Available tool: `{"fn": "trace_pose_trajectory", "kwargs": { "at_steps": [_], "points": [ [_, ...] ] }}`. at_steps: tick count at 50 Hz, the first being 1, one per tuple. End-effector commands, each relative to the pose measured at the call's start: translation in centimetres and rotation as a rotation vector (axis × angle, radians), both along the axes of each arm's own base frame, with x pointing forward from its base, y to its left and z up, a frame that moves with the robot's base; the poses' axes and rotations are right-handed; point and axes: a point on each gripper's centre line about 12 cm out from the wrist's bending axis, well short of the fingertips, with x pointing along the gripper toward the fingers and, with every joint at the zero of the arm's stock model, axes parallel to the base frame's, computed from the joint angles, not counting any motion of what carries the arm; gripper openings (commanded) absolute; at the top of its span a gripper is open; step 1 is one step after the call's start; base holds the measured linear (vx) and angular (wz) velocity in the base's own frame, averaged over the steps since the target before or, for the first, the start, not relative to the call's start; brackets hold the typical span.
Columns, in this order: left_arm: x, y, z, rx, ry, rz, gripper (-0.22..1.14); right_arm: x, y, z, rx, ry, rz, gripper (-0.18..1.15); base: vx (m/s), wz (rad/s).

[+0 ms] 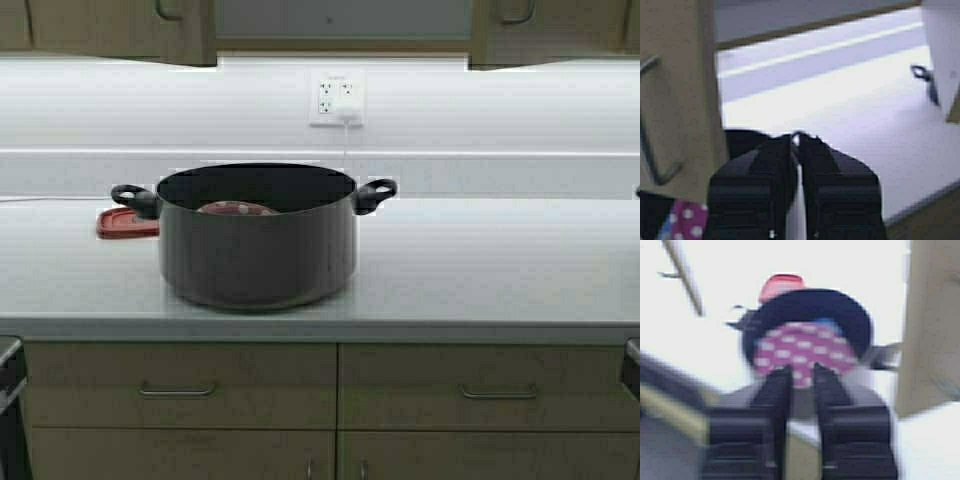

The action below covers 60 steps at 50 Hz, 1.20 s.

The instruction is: Open the cabinet, put the pot inside, then close it

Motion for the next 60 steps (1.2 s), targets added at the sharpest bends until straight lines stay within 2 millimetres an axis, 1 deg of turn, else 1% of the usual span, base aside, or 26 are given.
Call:
{"fn": "trace_pose_trajectory", "kwargs": {
  "at_steps": [1,4,6,13,19,22,27,35,42,47,53,60],
  "points": [
    [1.1,-2.8,0.9,-0.02,-0.035,-0.025,-0.07,1.0,3.1,1.8,0.021,-0.086,0.037,-0.06,-0.04,0.01],
    [2.1,-3.9,0.5,-0.024,-0.039,-0.014,0.05,1.9,4.2,2.2,0.027,-0.121,0.028,0.06,-0.04,0.01],
    [2.9,-4.8,0.2,-0.028,-0.029,-0.011,0.08,2.6,4.9,2.7,0.029,-0.141,0.02,0.11,-0.04,0.01],
    [5.9,-7.4,-0.7,-0.053,-0.011,0.018,0.02,5.9,7.1,3.6,0.002,-0.161,0.016,0.06,-0.04,0.01],
    [8.5,-9.4,-1.3,-0.077,-0.019,0.05,0.02,8.7,9.0,4.3,-0.045,-0.196,0.021,0.06,-0.04,0.0],
    [9.6,-10.3,-1.7,-0.087,-0.01,0.057,0.02,9.8,9.5,4.5,-0.064,-0.206,0.02,0.06,-0.04,0.0],
    [11.2,-11.5,-2.8,-0.128,0.011,0.079,0.02,11.6,9.8,4.7,-0.073,-0.212,0.002,0.06,-0.03,0.0],
    [13.1,-12.1,-4.1,-0.223,-0.015,0.147,0.02,14.1,9.2,3.8,-0.095,-0.194,-0.041,0.06,-0.02,0.0],
    [15.8,-12.3,-5.1,-0.246,-0.015,0.191,0.02,16.3,8.5,2.8,-0.134,-0.188,-0.072,0.06,-0.02,0.0],
    [17.7,-12.3,-5.8,-0.244,-0.015,0.218,0.02,17.5,8.9,2.1,-0.174,-0.192,-0.067,0.06,-0.01,0.0],
    [19.9,-11.9,-6.1,-0.246,-0.012,0.245,0.02,18.8,9.5,1.2,-0.196,-0.184,-0.063,0.06,-0.02,0.0],
    [22.9,-11.7,-6.6,-0.23,0.018,0.255,0.02,20.4,9.4,0.0,-0.208,-0.163,-0.078,0.06,-0.01,0.01]
  ]
}}
